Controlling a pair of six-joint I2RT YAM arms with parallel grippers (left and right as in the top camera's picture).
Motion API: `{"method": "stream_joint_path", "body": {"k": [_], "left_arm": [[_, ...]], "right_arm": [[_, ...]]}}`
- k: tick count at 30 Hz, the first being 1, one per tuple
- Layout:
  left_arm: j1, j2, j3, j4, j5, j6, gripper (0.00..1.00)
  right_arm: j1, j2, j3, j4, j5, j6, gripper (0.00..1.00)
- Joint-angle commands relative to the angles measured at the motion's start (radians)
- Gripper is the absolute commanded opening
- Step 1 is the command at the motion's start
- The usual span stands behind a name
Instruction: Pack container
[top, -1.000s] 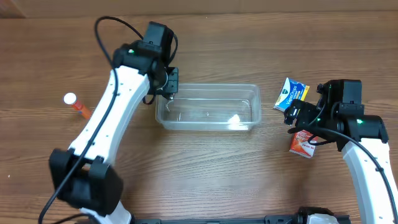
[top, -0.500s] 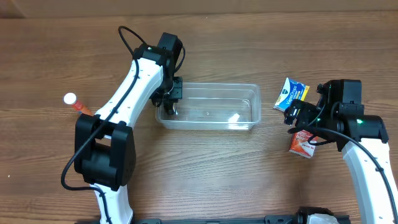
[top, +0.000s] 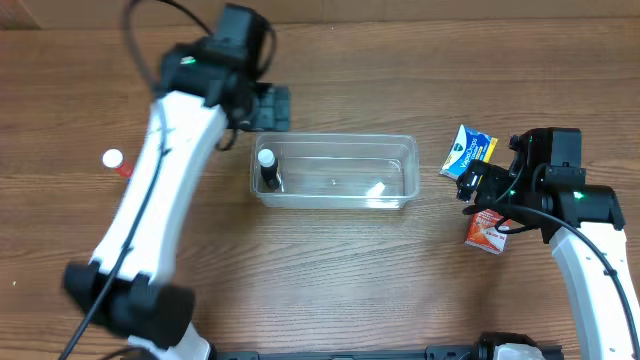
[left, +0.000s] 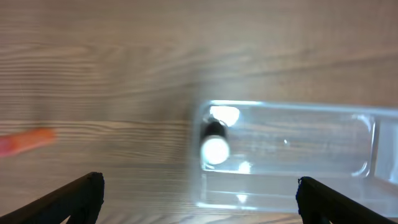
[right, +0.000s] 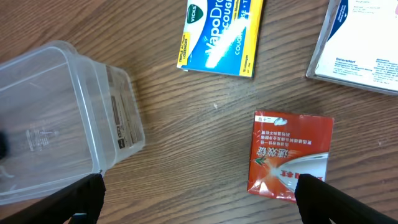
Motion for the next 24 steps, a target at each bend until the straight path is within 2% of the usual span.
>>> {"method": "stream_joint_path", "body": {"k": [1, 5, 9, 12, 17, 19, 23, 24], "left_arm": [[0.165, -0.131, 0.026, -0.039, -0.050, -0.013, 1.00], [0.426, -0.127, -0.006, -0.080, -0.039, -0.013, 1.00], [0.600, -0.072, -0.150, -0.024, 0.013, -0.012, 1.00], [0.650, 0.037, -0.247, 0.062, 0.013, -0.009, 1.00], [0.665, 0.209, -0.251, 0.096, 0.013, -0.009, 1.00], [0.665, 0.235, -0.251, 0.104, 0.012, -0.008, 0.92], [0.665, 0.240, -0.251, 0.127, -0.008, -0.005, 0.49], [0.665, 0.240, -0.251, 0.130, -0.010, -0.005, 0.44]], "right_arm": [[-0.006, -0.008, 0.032, 0.005, -0.006, 0.005, 1.00], [-0.006, -0.008, 0.032, 0.005, -0.006, 0.005, 1.00], [-0.006, -0.008, 0.032, 0.005, -0.006, 0.005, 1.00], [-0.006, -0.008, 0.032, 0.005, -0.006, 0.005, 1.00], [-0.006, -0.008, 0.032, 0.005, -0.006, 0.005, 1.00], [-0.006, -0.008, 0.032, 0.005, -0.006, 0.005, 1.00], [-0.006, -0.008, 0.032, 0.005, -0.006, 0.005, 1.00], [-0.006, -0.008, 0.032, 0.005, -0.006, 0.005, 1.00]]}}
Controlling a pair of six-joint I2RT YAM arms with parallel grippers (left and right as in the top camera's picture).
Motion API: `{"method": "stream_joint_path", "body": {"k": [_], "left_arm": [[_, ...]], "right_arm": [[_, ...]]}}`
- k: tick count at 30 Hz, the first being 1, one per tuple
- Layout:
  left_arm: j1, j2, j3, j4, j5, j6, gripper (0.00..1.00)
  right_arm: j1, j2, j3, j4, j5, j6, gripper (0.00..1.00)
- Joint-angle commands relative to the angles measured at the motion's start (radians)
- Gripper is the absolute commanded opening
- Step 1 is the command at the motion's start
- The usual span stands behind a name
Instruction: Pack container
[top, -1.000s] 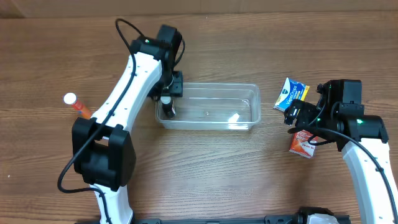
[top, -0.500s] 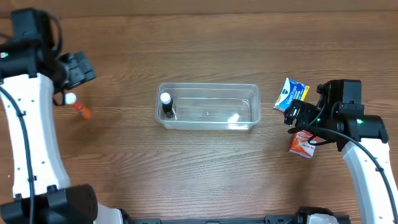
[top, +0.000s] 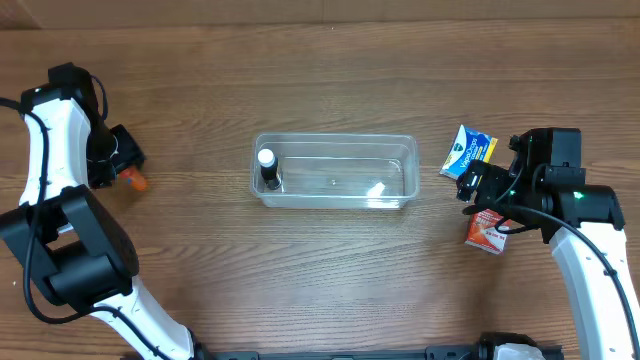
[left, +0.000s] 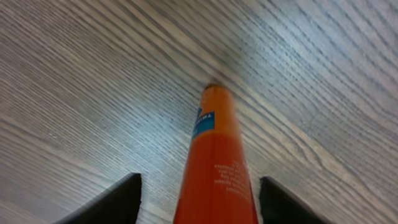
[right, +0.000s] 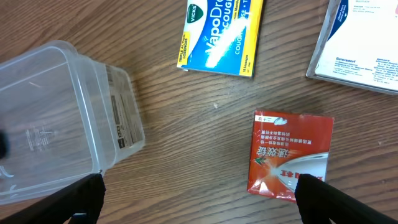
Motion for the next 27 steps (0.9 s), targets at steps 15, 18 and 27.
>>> {"method": "stream_joint_path", "body": {"k": [15, 18, 27], "left_arm": [[-0.167, -0.262, -0.007, -0.046, 0.064, -0.006, 0.05], [-0.353, -0.411, -0.007, -0.059, 0.061, -0.003, 0.05], [-0.727, -0.455, -0.107, -0.079, 0.089, -0.065, 0.06]], "right_arm": [[-0.006, -0.008, 0.032, 0.006, -0.006, 0.005, 1.00], [-0.006, -0.008, 0.032, 0.008, -0.006, 0.005, 1.00], [-0.006, -0.008, 0.032, 0.006, -0.006, 0.005, 1.00]]}}
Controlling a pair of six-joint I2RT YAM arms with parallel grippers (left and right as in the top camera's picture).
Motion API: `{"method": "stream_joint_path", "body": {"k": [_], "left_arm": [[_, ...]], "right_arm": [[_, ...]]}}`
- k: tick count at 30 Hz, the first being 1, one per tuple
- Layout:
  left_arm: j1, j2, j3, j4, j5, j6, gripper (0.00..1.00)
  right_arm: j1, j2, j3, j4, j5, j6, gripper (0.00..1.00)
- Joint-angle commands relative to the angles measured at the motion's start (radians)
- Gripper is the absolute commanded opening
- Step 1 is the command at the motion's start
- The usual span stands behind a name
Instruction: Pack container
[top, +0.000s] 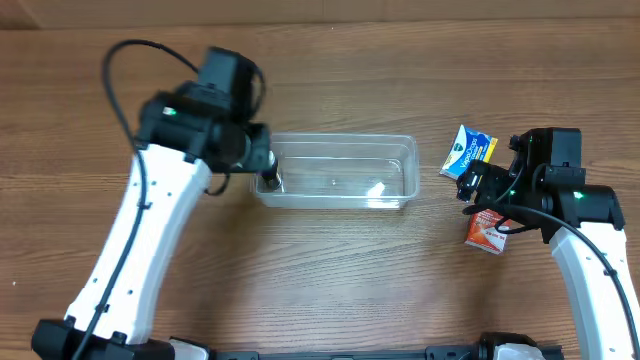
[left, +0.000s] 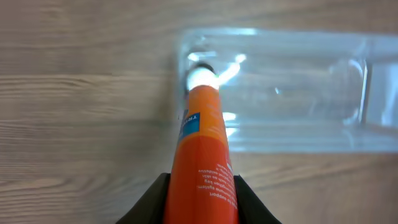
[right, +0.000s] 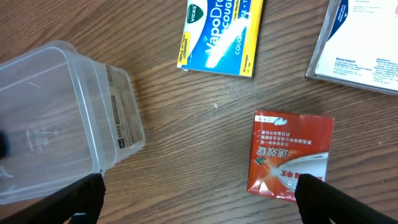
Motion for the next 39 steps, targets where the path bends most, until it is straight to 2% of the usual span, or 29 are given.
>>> {"method": "stream_joint_path", "body": {"k": [1, 7, 9, 16, 19, 23, 29, 33, 34, 35, 36, 37, 39], "left_arm": [[-0.039, 0.001, -0.078, 0.023, 0.018, -0.046, 0.06], [-0.040, 0.001, -0.251, 0.137, 0.018, -0.046, 0.09], [-0.040, 0.004, -0.289, 0.176, 0.015, -0.046, 0.13], [-0.040, 0.120, -0.302, 0.200, 0.007, -0.046, 0.14], [-0.040, 0.159, -0.302, 0.216, 0.007, -0.045, 0.27], [-0.040, 0.160, -0.302, 0.230, 0.007, -0.045, 0.52], [-0.040, 0.159, -0.245, 0.214, 0.008, -0.045, 0.56], [-0.040, 0.156, -0.073, 0.132, 0.008, -0.022, 0.61], [-0.040, 0.155, -0.013, 0.107, 0.008, -0.006, 0.67], [-0.040, 0.155, 0.033, 0.091, 0.010, 0.007, 0.73], [-0.040, 0.155, 0.097, 0.066, 0.010, 0.027, 0.76], [-0.039, 0.151, 0.146, 0.051, 0.007, 0.040, 1.00], [-0.018, 0.116, 0.202, 0.058, 0.008, 0.039, 1.00]], "right_arm": [[-0.006, -0.008, 0.032, 0.005, -0.006, 0.005, 1.00], [-0.006, -0.008, 0.032, 0.003, -0.006, 0.005, 1.00], [-0.006, -0.008, 0.032, 0.000, -0.006, 0.005, 1.00], [-0.006, -0.008, 0.032, 0.000, -0.006, 0.005, 1.00], [-0.006, -0.008, 0.032, 0.001, -0.006, 0.005, 1.00], [-0.006, -0.008, 0.032, 0.001, -0.006, 0.005, 1.00], [-0.006, -0.008, 0.032, 0.002, -0.006, 0.005, 1.00], [-0.006, -0.008, 0.032, 0.002, -0.006, 0.005, 0.99], [-0.006, -0.008, 0.032, 0.006, -0.006, 0.005, 0.75], [-0.006, -0.004, 0.032, 0.014, -0.006, 0.005, 0.33], [-0.006, 0.010, 0.032, 0.030, -0.006, 0.005, 0.04], [-0.006, 0.031, 0.032, 0.040, -0.006, 0.005, 0.04], [-0.006, 0.099, 0.032, 0.069, -0.006, 0.005, 0.04]]}}
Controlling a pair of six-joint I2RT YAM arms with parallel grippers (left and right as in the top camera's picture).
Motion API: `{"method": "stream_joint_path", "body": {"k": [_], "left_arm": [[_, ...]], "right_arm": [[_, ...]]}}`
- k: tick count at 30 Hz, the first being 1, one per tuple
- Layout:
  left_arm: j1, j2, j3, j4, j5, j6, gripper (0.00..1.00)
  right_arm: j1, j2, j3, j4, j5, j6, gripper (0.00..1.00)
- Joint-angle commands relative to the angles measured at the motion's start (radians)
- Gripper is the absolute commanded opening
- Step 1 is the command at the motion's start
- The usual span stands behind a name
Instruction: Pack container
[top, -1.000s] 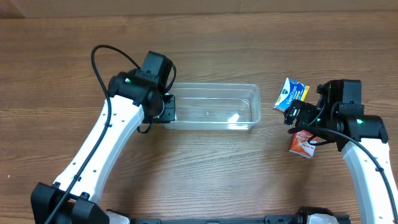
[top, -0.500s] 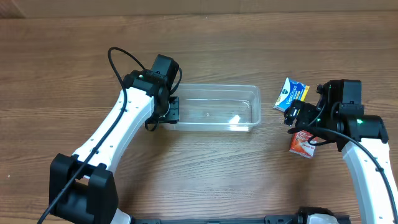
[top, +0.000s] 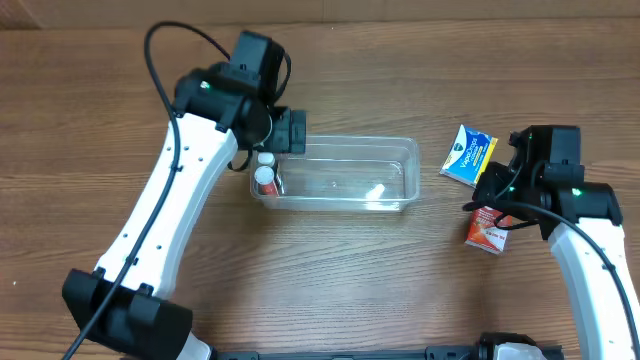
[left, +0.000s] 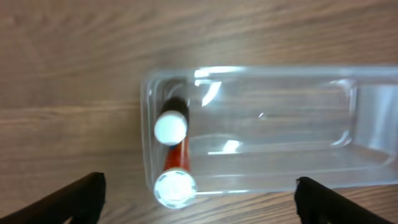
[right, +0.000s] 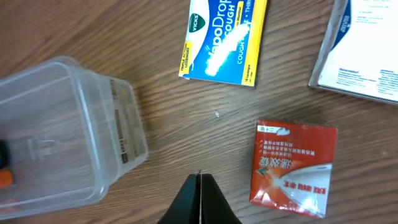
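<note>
A clear plastic container (top: 342, 141) lies mid-table. At its left end stand a black bottle with a white cap (top: 266, 160) and an orange tube with a white cap (top: 264, 179). My left gripper (top: 286, 131) hovers open above that end. In the left wrist view the left gripper (left: 199, 193) has its fingers wide apart, with the tube (left: 175, 180) and bottle (left: 171, 124) below it inside the container (left: 280, 70). My right gripper (right: 200, 186) is shut on nothing, above bare wood between the container (right: 68, 143) and a red packet (right: 292, 165).
A blue and yellow cough-drop packet (right: 225, 37) lies beyond the red packet (top: 487, 228), and also shows in the overhead view (top: 468, 152). A white printed box (right: 367, 50) sits at the far right of the right wrist view.
My left gripper held the orange tube over the container's left end; it is now open and the tube stands inside beside the black bottle. My right gripper has shut on nothing.
My left gripper was open over the container while the orange tube lay far left on the table. Then its jaws stood around the tube there. Then it held the tube at the container, and now the tube is inside. My right arm stayed put, open until now.
</note>
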Motion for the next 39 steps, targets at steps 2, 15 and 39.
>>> {"method": "stream_joint_path", "body": {"k": [2, 15, 39], "left_arm": [[0.066, -0.096, 0.086, 0.012, 0.001, 0.013, 1.00], [0.315, -0.214, 0.085, -0.055, 0.005, 0.015, 1.00], [0.315, -0.214, 0.085, -0.059, 0.005, 0.037, 1.00]], "right_arm": [[-0.006, 0.116, 0.034, 0.092, -0.006, 0.003, 0.24], [-0.006, 0.450, 0.498, -0.036, 0.152, 0.074, 1.00], [-0.006, 0.845, 0.495, 0.011, 0.133, 0.069, 0.72]]}}
